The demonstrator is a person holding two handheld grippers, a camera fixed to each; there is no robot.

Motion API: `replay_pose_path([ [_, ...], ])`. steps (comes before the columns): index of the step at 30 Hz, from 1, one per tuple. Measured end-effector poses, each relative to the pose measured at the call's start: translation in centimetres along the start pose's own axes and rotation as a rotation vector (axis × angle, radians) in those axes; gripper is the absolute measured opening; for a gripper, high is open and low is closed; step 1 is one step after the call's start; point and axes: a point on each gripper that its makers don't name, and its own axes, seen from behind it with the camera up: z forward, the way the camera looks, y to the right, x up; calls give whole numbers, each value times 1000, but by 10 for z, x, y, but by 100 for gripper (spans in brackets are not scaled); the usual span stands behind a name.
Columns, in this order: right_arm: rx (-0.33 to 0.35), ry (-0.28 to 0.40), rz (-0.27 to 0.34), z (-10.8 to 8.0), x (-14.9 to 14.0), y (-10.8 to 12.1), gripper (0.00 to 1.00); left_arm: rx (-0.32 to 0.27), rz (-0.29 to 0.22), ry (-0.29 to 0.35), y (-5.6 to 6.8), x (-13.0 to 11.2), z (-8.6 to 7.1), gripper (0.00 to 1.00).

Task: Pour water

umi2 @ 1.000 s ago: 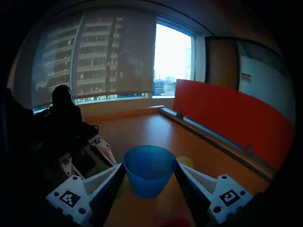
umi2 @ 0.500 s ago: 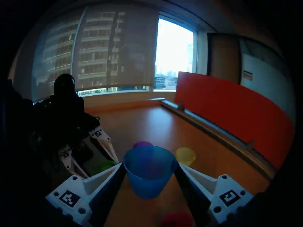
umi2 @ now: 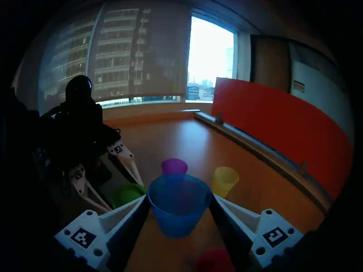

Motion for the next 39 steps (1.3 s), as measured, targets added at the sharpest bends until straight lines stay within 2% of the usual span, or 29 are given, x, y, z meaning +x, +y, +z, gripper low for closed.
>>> replay_pose_path([
  [24, 16, -74, -27, 17, -39, -5, 93, -8, -6, -68, -2, -23, 4, 85],
  [39, 27, -115, -50, 22, -60, -9, 93, -15, 10, -109, -3, -32, 7, 85],
])
